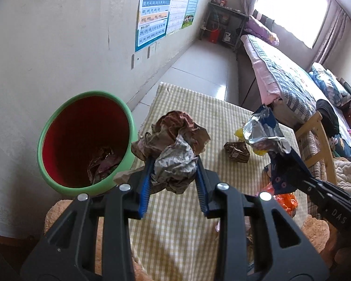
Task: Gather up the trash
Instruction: 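Carry the paper ball in the left gripper while the right gripper carries the blue wrapper over the bin, then open both grippers to drop the paper ball and blue wrapper into the bin, then grasp the pink-silver snack bag with the left gripper while the right gripper grasps the orange bag, then carry the pink bag in the left gripper while the right gripper lifts the orange bag toward the bin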
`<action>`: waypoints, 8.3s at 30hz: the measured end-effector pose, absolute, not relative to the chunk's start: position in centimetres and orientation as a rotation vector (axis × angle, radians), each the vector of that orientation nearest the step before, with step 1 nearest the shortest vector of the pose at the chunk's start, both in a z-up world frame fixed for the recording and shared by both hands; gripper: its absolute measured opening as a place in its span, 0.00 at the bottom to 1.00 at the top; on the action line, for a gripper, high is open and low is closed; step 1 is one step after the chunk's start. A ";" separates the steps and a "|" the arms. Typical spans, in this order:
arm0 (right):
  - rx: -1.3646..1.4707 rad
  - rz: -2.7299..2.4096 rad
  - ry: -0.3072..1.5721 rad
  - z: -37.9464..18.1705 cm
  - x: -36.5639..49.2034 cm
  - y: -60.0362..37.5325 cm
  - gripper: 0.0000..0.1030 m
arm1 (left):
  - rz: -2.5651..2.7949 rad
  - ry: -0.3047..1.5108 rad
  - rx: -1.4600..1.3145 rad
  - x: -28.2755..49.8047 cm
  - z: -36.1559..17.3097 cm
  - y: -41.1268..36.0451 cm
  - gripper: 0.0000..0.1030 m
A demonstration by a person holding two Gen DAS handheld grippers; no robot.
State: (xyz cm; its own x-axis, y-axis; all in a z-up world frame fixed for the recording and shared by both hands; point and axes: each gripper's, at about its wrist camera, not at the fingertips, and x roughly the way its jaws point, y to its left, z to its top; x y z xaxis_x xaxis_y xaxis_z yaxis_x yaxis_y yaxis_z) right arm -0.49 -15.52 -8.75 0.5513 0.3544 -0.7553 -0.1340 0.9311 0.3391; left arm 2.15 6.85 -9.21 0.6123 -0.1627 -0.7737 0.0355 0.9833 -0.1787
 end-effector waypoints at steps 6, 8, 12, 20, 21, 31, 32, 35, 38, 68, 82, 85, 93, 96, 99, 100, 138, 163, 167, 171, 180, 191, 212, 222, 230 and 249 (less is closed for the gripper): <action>0.224 0.306 0.917 -7.5 0.0 -14.2 0.10 | -0.094 0.903 -0.164 2.0 -9.5 7.6 0.31; 0.216 0.318 0.912 -7.2 0.2 -13.6 0.10 | -0.086 0.903 -0.168 2.1 -9.6 8.0 0.31; 0.200 0.343 0.911 -6.7 0.6 -12.3 0.10 | -0.066 0.903 -0.178 2.2 -9.8 8.8 0.31; 0.178 0.403 0.906 -6.2 1.4 -9.5 0.11 | -0.021 0.908 -0.201 2.2 -10.3 10.7 0.31; 0.174 0.410 0.906 -6.1 1.5 -9.2 0.11 | -0.017 0.908 -0.203 2.2 -10.3 10.9 0.31; 0.133 0.445 0.956 -7.8 2.4 -6.4 0.11 | 0.025 0.912 -0.220 2.2 -10.8 12.5 0.31; 0.130 0.447 0.962 -7.9 2.5 -6.2 0.11 | 0.032 0.914 -0.222 2.2 -11.0 12.8 0.31; 0.118 0.459 0.981 -8.5 3.0 -5.5 0.11 | 0.049 0.917 -0.234 2.4 -11.3 13.6 0.31; 0.107 0.474 0.988 -9.0 3.7 -4.7 0.11 | 0.066 0.920 -0.255 2.6 -11.5 14.8 0.31; 0.046 0.523 1.097 -12.5 8.3 0.8 0.11 | 0.136 0.947 -0.314 4.3 -13.7 21.5 0.31; 0.138 0.552 1.175 -13.0 11.0 4.3 0.12 | 0.132 0.980 -0.327 6.2 -14.8 22.7 0.31; 0.141 0.558 1.166 -12.5 11.3 4.9 0.12 | 0.131 0.983 -0.326 6.4 -14.9 22.7 0.31; 0.153 0.568 1.154 -12.3 11.5 5.3 0.12 | 0.143 0.984 -0.302 6.5 -14.9 22.7 0.31; 0.162 0.573 1.159 -12.5 11.5 5.1 0.12 | 0.147 0.982 -0.296 6.5 -14.8 22.7 0.31; 0.166 0.576 1.153 -12.3 11.3 5.2 0.12 | 0.150 0.984 -0.298 6.5 -14.7 22.5 0.32; 0.170 0.574 1.144 -12.1 11.3 5.1 0.16 | 0.154 0.984 -0.298 6.5 -14.7 22.4 0.34; 0.269 -0.071 1.206 -18.1 -0.7 -25.7 0.56 | -0.272 1.091 -0.128 2.5 -15.0 3.4 0.65; 0.576 -0.120 1.176 -20.0 -3.8 -32.1 0.41 | -0.621 1.329 -0.014 1.5 -21.1 -12.8 0.23; 0.581 -0.119 1.198 -20.9 -3.9 -31.6 0.47 | -0.575 1.302 0.026 2.2 -20.2 -11.4 0.19; 0.579 -0.125 1.202 -20.8 -4.0 -31.8 0.50 | -0.551 1.303 -0.004 2.8 -20.1 -10.1 0.36; 0.549 -0.158 1.209 -20.6 -5.5 -32.5 0.52 | -0.541 1.305 -0.027 2.2 -20.7 -11.0 0.63; 0.567 -0.149 1.209 -20.4 -6.1 -32.5 0.53 | -0.474 1.282 -0.092 2.8 -20.5 -8.4 0.30; 0.406 -0.068 1.031 -14.4 -5.3 -28.3 0.31 | -0.307 1.013 -0.091 2.8 -11.9 -2.5 0.30; 0.368 0.066 0.862 -8.1 -3.3 -23.7 0.31 | -0.217 0.855 -0.058 2.3 -6.7 0.4 0.30; 0.339 0.151 0.818 -5.6 -2.1 -20.7 0.32 | -0.188 0.807 -0.049 1.9 -5.3 1.6 0.30; 0.271 0.258 0.810 -4.3 -1.6 -16.1 0.32 | -0.109 0.766 -0.019 0.9 -4.9 3.4 0.30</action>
